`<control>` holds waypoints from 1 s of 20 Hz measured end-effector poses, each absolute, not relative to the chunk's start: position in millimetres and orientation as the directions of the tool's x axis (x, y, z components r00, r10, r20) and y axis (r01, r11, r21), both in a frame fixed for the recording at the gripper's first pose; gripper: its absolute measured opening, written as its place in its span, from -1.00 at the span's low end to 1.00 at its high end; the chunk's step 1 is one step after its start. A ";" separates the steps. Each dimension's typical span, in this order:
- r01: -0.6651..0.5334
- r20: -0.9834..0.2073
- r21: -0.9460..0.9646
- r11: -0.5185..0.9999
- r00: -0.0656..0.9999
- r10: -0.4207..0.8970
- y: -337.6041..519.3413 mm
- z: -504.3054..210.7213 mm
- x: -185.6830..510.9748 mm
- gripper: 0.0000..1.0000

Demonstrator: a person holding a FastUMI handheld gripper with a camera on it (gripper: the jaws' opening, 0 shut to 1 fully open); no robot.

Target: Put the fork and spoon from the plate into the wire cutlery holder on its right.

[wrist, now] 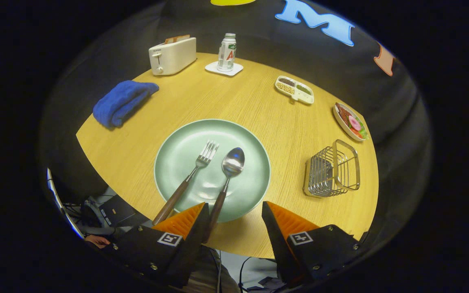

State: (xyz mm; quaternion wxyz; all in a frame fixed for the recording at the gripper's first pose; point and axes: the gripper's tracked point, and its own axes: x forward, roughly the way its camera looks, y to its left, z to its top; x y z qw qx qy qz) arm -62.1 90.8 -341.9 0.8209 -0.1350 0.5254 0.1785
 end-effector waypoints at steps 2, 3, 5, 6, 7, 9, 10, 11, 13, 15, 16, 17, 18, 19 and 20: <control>-0.440 -0.924 -0.018 0.898 0.350 0.153 94.1 -349.7 -65.4 0.60; -0.449 -0.932 -0.027 0.893 0.334 0.139 93.7 -352.4 -66.7 0.58; -0.467 -0.945 -0.020 0.884 0.298 0.136 97.3 -360.2 -70.0 0.01; -0.468 -0.948 -0.021 0.883 0.290 0.131 97.9 -363.0 -70.4 0.01; -0.470 -0.953 -0.021 0.883 0.277 0.125 98.2 -365.9 -72.5 0.01; -0.469 -0.956 -0.006 0.883 0.261 0.132 102.0 -370.3 -70.1 0.00; -0.468 -0.960 -0.001 0.884 0.248 0.130 102.1 -371.2 -69.4 0.01; -0.464 -0.963 0.004 0.886 0.239 0.129 102.2 -372.0 -68.3 0.01; -0.469 -0.972 0.020 0.883 0.200 0.128 103.5 -377.0 -66.5 -0.32; -0.452 -0.983 0.067 0.890 0.122 0.135 105.2 -382.3 -73.2 -0.52; -0.444 -0.986 0.089 0.892 0.087 0.142 107.4 -385.9 -73.8 -0.52; -0.441 -0.988 0.100 0.892 0.059 0.140 105.9 -385.9 -73.5 -0.52; -0.430 -0.984 0.134 0.893 0.049 0.171 108.9 -382.1 -68.5 -0.52; -0.427 -0.979 0.188 0.885 -0.010 0.203 111.8 -385.3 -75.8 -0.84; -0.430 -0.979 0.194 0.882 -0.029 0.201 109.5 -382.6 -74.7 -0.84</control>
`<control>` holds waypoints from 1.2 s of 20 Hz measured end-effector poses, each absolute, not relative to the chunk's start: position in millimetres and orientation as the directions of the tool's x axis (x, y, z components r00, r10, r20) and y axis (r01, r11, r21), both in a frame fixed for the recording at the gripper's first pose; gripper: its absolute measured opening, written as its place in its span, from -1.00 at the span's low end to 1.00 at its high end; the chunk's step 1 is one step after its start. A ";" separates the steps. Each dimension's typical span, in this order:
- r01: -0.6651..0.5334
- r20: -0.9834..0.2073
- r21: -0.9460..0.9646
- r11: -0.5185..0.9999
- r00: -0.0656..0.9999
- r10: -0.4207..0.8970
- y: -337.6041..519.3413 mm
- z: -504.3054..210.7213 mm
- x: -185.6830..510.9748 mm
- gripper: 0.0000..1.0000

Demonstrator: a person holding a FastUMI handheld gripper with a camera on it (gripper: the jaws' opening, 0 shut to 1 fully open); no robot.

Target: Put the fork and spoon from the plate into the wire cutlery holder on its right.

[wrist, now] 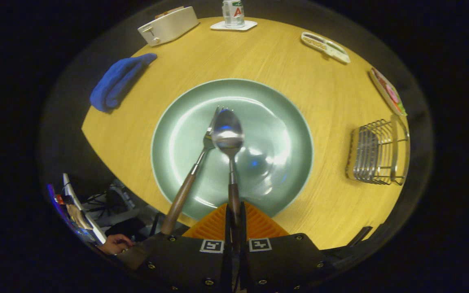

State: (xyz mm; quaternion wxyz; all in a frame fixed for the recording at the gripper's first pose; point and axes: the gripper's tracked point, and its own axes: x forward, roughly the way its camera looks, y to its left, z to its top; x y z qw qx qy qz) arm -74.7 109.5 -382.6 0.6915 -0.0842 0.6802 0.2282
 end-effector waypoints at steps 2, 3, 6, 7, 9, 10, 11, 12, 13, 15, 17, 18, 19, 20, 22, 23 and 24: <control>-0.469 -0.982 0.179 0.865 -0.039 0.182 98.6 -380.9 -65.8 -0.83; -0.482 -0.984 0.172 0.859 -0.042 0.174 93.6 -378.4 -62.2 -0.84; -0.551 -0.985 0.174 0.817 -0.098 0.143 78.1 -372.1 -60.1 -0.84; -0.582 -0.987 0.161 0.797 -0.101 0.126 69.9 -366.6 -53.8 -0.84; -0.637 -0.990 0.134 0.759 -0.110 0.083 55.5 -354.4 -47.3 -0.84; -0.651 -0.991 0.132 0.747 -0.115 0.075 50.0 -347.3 -44.3 -0.84; -0.664 -0.991 0.130 0.737 -0.120 0.067 45.8 -340.4 -41.3 -0.84; -0.671 -0.991 0.125 0.731 -0.118 0.061 42.1 -335.7 -37.1 -0.84; -0.681 -0.992 0.117 0.723 -0.114 0.053 37.8 -331.9 -33.7 -0.84; -0.685 -0.993 0.111 0.720 -0.113 0.046 33.3 -328.2 -29.3 -0.83; -0.683 -0.990 0.131 0.718 -0.133 0.055 33.2 -323.3 -29.5 -0.84; -0.683 -0.989 0.136 0.718 -0.133 0.060 34.2 -320.4 -27.6 -0.84; -0.697 -0.991 0.125 0.706 -0.116 0.061 32.9 -318.8 -25.3 -0.84; -0.703 -0.994 0.107 0.703 -0.097 0.054 33.1 -317.4 -19.1 -0.84; -0.691 -0.992 0.120 0.713 -0.108 0.062 33.4 -310.1 -16.3 -0.98; -0.679 -0.990 0.139 0.721 -0.121 0.077 34.5 -306.7 -16.8 -0.99; -0.683 -0.988 0.150 0.715 -0.136 0.077 32.0 -301.8 -17.6 -0.99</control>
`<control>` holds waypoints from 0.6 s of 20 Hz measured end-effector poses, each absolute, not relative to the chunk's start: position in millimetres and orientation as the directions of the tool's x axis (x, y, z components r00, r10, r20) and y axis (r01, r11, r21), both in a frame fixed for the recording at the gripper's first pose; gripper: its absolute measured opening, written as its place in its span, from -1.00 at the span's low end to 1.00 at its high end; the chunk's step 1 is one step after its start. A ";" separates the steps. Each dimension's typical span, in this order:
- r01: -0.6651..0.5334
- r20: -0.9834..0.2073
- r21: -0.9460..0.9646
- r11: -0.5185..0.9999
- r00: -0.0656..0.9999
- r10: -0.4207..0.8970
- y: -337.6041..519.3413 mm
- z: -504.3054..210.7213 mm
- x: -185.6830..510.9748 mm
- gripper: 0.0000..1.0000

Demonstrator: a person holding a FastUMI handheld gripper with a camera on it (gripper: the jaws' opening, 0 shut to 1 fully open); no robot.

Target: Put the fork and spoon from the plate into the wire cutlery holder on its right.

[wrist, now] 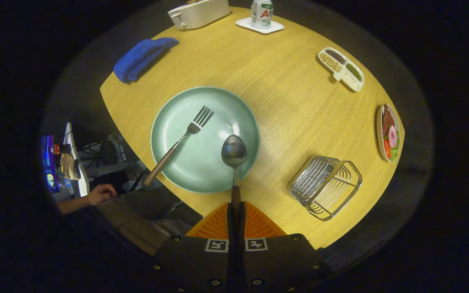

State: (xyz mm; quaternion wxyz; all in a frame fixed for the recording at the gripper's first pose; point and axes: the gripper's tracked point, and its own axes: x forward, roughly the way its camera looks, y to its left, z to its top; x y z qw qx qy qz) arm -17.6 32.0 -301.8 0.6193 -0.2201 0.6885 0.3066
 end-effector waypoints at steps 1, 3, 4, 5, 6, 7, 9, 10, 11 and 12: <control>-0.690 -0.987 0.154 0.708 -0.146 0.073 27.5 -296.2 -18.0 -0.99; -0.705 -0.986 0.152 0.693 -0.152 0.063 16.6 -280.1 -13.6 -0.98; -0.713 -0.987 0.146 0.686 -0.154 0.050 8.3 -271.4 -10.9 -0.99; -0.717 -0.987 0.142 0.682 -0.157 0.041 0.3 -262.6 -9.4 -0.99; -0.714 -0.989 0.134 0.688 -0.144 0.043 -5.9 -253.9 -4.1 -0.99; -0.713 -0.990 0.126 0.689 -0.136 0.040 -14.2 -246.1 0.0 -0.99; -0.699 -0.992 0.114 0.706 -0.125 0.036 -31.0 -233.4 6.9 -0.99; -0.693 -0.992 0.102 0.714 -0.120 0.025 -40.8 -229.0 10.5 -0.99; -0.687 -0.993 0.092 0.721 -0.120 0.012 -51.6 -226.7 10.9 -0.99; -0.681 -0.993 0.087 0.727 -0.121 0.005 -60.5 -223.6 12.3 -0.99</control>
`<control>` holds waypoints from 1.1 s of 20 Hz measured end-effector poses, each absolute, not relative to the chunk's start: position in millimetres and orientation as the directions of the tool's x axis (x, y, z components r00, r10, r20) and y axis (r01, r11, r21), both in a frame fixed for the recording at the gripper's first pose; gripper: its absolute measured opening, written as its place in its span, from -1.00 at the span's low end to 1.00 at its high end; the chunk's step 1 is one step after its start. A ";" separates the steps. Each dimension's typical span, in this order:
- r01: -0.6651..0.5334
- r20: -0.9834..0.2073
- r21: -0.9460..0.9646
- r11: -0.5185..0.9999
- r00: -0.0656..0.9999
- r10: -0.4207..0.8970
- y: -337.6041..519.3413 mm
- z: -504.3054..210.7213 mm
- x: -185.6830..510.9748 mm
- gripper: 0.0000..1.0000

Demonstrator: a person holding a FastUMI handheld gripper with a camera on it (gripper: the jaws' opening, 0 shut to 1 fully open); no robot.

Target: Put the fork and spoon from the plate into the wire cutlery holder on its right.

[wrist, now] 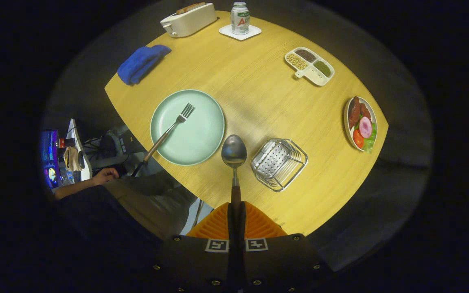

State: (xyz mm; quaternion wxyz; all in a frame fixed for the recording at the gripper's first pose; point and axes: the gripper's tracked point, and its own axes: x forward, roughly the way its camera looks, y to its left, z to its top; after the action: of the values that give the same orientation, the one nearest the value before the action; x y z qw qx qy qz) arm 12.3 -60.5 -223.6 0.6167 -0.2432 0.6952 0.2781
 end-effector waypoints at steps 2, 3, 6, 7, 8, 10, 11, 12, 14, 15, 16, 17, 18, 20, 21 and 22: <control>-0.654 -0.991 0.091 0.751 -0.130 0.006 -73.5 -226.4 12.4 -0.99; -0.637 -0.990 0.094 0.765 -0.138 0.007 -80.2 -227.3 11.5 -0.98; -0.614 -0.991 0.088 0.785 -0.134 0.006 -93.2 -230.4 13.8 -0.98; -0.605 -0.990 0.092 0.791 -0.138 0.010 -97.0 -230.7 12.9 -0.98; -0.597 -0.990 0.096 0.796 -0.142 0.013 -99.4 -231.3 14.4 -0.98; -0.583 -0.989 0.092 0.807 -0.146 0.008 -105.3 -236.1 18.3 -0.99; -0.579 -0.990 0.081 0.812 -0.143 -0.003 -109.8 -240.5 22.2 -0.98; -0.577 -0.990 0.071 0.813 -0.139 -0.012 -113.3 -244.5 26.5 -0.98; -0.563 -0.988 0.063 0.824 -0.151 -0.028 -116.5 -255.1 32.4 -0.98; -0.562 -0.987 0.063 0.824 -0.156 -0.031 -115.8 -261.2 34.6 -0.99; -0.562 -0.986 0.064 0.825 -0.162 -0.033 -115.0 -265.3 36.3 -0.98; -0.561 -0.985 0.067 0.825 -0.169 -0.035 -113.6 -270.0 37.4 -0.98; -0.564 -0.984 0.069 0.823 -0.176 -0.039 -111.4 -275.0 39.1 -0.98; -0.574 -0.980 0.066 0.816 -0.189 -0.053 -108.8 -286.1 41.7 -0.98; -0.576 -0.979 0.061 0.815 -0.193 -0.064 -107.7 -292.0 44.1 -0.98; -0.578 -0.978 0.053 0.815 -0.194 -0.074 -106.8 -298.6 47.1 -0.98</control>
State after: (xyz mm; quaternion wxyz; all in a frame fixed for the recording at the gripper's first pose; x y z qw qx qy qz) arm 47.1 -106.8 -298.6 0.5957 -0.2193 0.7433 0.2111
